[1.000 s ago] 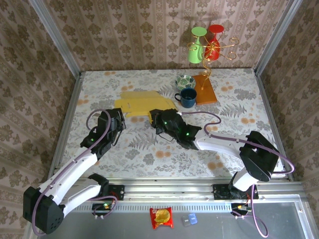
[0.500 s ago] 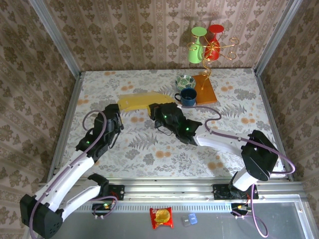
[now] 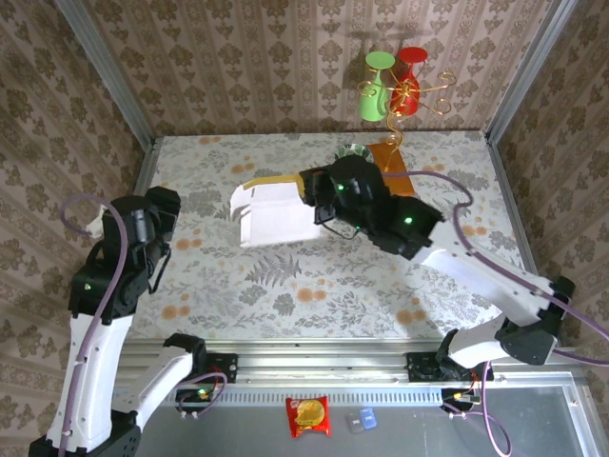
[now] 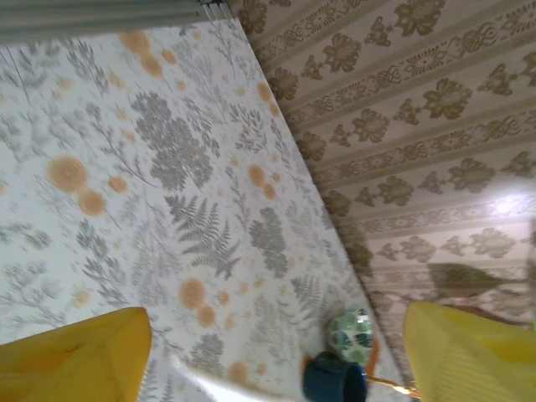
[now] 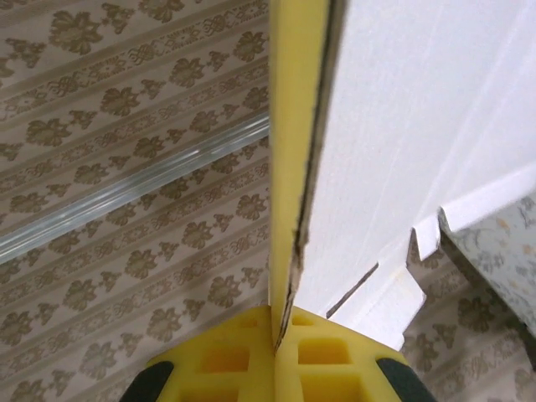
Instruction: Fold the paper box
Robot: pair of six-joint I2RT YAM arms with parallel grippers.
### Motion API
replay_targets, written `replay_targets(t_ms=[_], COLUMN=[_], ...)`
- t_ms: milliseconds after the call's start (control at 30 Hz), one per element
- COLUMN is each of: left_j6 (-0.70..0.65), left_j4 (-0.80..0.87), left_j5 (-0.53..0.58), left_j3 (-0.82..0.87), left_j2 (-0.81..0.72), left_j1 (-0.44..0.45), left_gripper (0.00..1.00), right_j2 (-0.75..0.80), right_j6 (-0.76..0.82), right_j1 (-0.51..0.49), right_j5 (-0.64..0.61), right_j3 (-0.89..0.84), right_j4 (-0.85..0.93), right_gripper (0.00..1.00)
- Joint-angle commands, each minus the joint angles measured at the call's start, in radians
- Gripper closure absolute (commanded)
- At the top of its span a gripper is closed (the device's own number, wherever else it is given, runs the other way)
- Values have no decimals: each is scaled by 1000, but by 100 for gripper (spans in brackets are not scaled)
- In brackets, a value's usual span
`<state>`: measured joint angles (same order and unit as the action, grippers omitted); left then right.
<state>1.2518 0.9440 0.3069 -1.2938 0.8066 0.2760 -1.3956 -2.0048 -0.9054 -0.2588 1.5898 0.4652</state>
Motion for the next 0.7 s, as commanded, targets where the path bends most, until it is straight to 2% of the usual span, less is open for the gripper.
replay_targets(t_ms=[0,133,300,467,667], left_j6=[-214,-284,-303,-286,-188], left_j4=[85,58,-19,-71,-179], left_j5=[-81,-261,-456,-505,-513], left_j3=[-95,-189,-226,-242,-201], left_j2=[86,229,352,422,484], left_j1=[-37,-51,-6,115,239], left_gripper=[25,30,36,37,36], right_j2=[24,-17,-17,-12,-25], right_j6=[-32,-20,25,43,29], right_j1=[-6,25,114,159,171], right_j5=[-49,-83,-30,7,22], right_j3=[123,205,-27,-233,-320], right_j4=[360,485,244,63,-15], right_gripper=[100,100,100,100,100])
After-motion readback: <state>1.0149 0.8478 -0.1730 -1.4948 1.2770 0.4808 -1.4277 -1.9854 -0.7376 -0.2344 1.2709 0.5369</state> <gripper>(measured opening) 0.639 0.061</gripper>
